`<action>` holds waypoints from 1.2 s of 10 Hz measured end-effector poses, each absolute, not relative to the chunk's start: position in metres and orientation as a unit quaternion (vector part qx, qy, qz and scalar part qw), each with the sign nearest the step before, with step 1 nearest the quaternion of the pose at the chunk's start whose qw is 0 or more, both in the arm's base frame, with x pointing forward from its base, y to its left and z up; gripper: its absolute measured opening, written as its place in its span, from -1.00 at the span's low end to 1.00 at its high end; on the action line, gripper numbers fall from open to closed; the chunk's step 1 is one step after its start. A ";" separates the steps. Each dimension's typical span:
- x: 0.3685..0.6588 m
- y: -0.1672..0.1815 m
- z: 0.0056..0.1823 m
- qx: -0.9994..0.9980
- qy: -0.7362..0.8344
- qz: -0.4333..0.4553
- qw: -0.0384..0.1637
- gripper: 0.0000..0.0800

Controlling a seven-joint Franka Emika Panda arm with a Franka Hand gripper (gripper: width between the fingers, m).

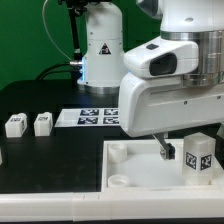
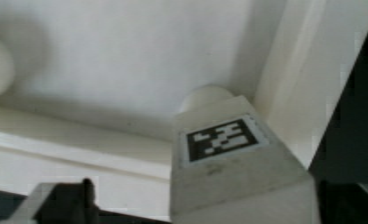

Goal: Assemble one leg

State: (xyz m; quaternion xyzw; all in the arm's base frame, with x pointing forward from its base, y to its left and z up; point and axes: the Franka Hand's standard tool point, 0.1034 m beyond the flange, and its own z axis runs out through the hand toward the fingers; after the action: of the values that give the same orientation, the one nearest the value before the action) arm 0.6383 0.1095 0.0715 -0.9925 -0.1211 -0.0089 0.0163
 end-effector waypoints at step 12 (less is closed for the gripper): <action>0.637 0.109 0.071 -0.963 0.269 -0.006 0.013 -0.26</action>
Offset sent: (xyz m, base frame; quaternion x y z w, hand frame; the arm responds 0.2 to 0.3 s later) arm 0.0000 0.0000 0.0000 0.0000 0.0000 0.0000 1.0000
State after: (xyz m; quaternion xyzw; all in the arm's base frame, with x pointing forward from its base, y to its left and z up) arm 0.6371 0.1091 0.0712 -0.9630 0.2693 -0.0058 0.0126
